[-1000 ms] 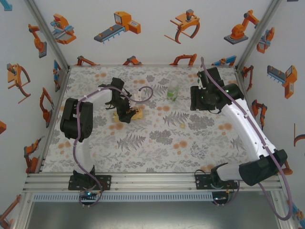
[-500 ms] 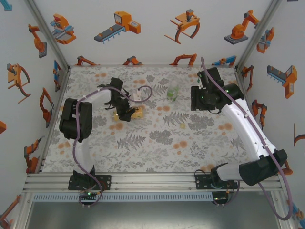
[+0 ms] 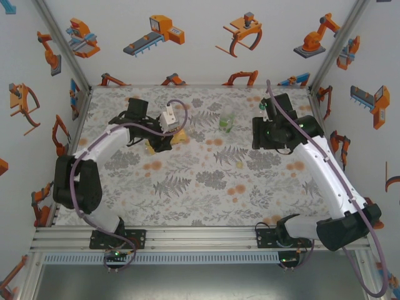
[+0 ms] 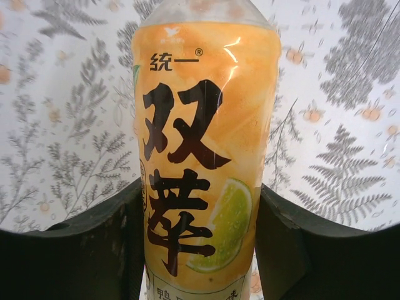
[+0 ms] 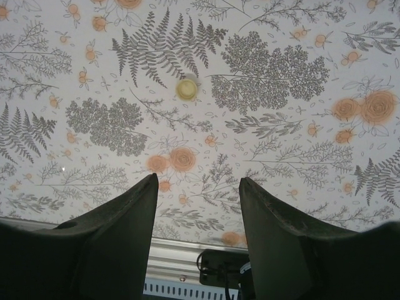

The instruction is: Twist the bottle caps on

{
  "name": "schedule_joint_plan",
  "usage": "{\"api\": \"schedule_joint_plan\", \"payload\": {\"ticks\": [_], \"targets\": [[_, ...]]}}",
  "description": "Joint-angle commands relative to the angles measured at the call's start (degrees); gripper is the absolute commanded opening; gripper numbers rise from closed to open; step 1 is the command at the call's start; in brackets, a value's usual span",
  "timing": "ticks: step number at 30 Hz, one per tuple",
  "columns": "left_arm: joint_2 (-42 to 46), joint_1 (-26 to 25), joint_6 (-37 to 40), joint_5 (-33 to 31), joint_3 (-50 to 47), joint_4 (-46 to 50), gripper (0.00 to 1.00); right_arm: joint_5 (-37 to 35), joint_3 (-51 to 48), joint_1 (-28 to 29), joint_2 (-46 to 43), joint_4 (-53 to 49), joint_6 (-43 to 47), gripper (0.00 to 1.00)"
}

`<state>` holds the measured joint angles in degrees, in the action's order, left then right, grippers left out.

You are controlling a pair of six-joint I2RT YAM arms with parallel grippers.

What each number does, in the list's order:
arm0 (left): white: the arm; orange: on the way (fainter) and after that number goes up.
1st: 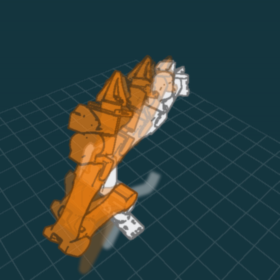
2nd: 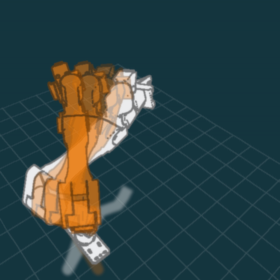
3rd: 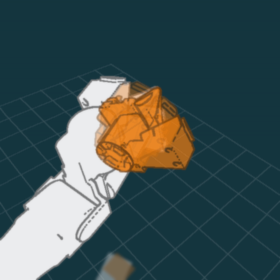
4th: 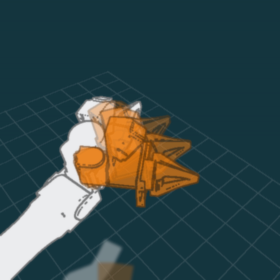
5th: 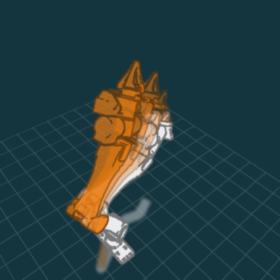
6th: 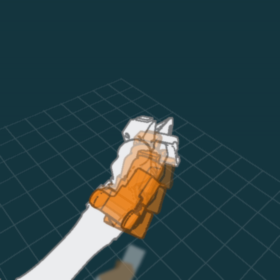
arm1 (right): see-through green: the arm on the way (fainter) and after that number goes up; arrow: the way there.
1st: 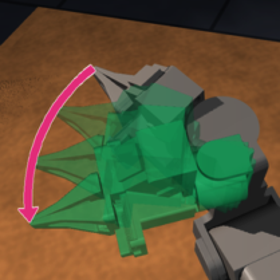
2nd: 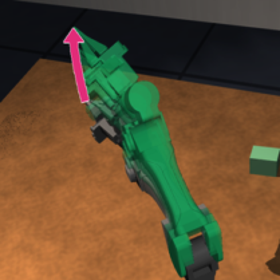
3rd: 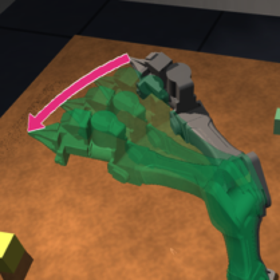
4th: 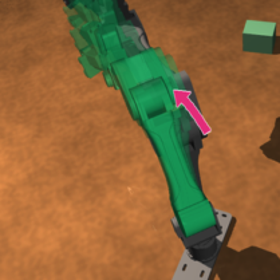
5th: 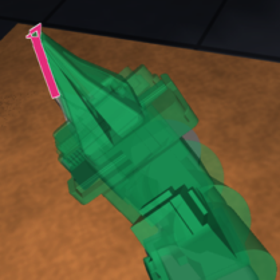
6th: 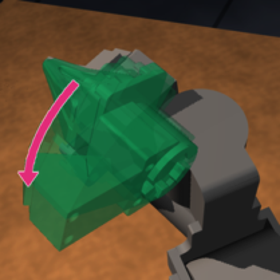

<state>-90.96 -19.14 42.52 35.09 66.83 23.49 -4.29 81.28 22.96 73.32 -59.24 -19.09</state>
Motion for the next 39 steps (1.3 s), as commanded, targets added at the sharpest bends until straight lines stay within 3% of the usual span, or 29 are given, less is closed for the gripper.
{"api": "schedule_joint_plan", "payload": {"ticks": [1,7,14,20,27,32,39], "targets": [[5.7,0.2,-9.0,3.6,-3.4,-6.0,0.45,0.5,-1.8,0.1,-1.5,1.3,-1.7,0.52],[18.6,0.2,-19.1,4.4,-11.5,-13.0,0.41,2.6,-5.4,0.2,-2.9,3.6,-3.2,0.51],[33.5,0.2,-27.9,2.5,-17.1,-13.9,0.34,4.5,-10.4,0.2,-4.3,7.0,-6.5,0.48],[46.4,0.2,-35.5,-2.0,-21.9,-12.7,0.23,5.7,-14.7,0.2,-3.8,10.7,-8.2,0.46],[59.6,0.2,-43.7,-3.2,-28.8,-13.2,0.00,6.7,-18.3,0.2,-0.1,15.9,-9.3,0.45],[66.5,0.2,-49.2,-2.5,-32.6,-15.7,0.00,7.0,-20.1,0.2,2.7,20.9,-9.2,0.44],[72.7,0.1,-50.6,-2.2,-35.2,-13.8,0.00,5.0,-22.1,0.2,7.5,27.7,-9.5,0.39]]}}
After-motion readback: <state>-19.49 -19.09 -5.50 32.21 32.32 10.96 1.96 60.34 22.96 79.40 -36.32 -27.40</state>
